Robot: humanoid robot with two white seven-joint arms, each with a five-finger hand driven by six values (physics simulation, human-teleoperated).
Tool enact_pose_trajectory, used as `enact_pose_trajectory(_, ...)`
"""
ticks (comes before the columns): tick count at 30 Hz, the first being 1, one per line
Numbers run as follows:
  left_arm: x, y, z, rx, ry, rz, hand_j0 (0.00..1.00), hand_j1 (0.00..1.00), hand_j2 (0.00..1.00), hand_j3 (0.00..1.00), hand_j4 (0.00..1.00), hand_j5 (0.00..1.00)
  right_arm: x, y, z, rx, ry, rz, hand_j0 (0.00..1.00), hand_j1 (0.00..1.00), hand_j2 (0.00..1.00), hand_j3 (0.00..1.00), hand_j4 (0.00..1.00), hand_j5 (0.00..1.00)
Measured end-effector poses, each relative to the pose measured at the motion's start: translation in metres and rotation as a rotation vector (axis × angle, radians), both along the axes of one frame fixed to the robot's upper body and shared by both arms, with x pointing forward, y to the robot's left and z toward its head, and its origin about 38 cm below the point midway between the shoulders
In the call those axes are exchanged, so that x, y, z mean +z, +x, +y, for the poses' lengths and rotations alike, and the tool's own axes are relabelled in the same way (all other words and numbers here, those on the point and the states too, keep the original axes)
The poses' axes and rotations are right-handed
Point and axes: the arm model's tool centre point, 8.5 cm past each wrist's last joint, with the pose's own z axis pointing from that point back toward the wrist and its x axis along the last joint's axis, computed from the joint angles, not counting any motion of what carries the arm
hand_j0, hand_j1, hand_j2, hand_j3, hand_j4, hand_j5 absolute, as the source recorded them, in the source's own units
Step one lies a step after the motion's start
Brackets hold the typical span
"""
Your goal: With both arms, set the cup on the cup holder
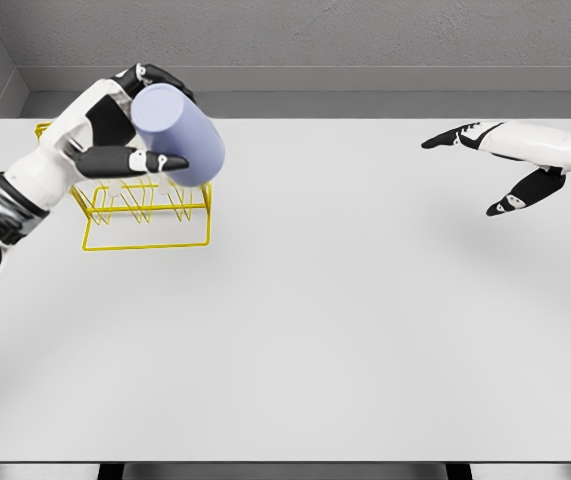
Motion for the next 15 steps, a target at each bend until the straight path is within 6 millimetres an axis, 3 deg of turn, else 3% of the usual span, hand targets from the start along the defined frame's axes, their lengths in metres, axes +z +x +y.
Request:
enact_pose_trajectory(6,-0.002,0.011,0.018,0.056,0.009,0.007,0.38,0.38,0.38,0.38,0.38,0.38,0.001,0.0,0.0,-0.001,0.0,-0.001,1.0,1.0,1.0,1.0,1.0,1.0)
enact_pose_trajectory(15,-0.01,0.012,0.026,0.08,0.019,0.021,0.38,0.38,0.38,0.38,0.38,0.38,0.0,0.0,0.0,0.0,0.0,0.0,1.0,1.0,1.0,1.0,1.0,1.0)
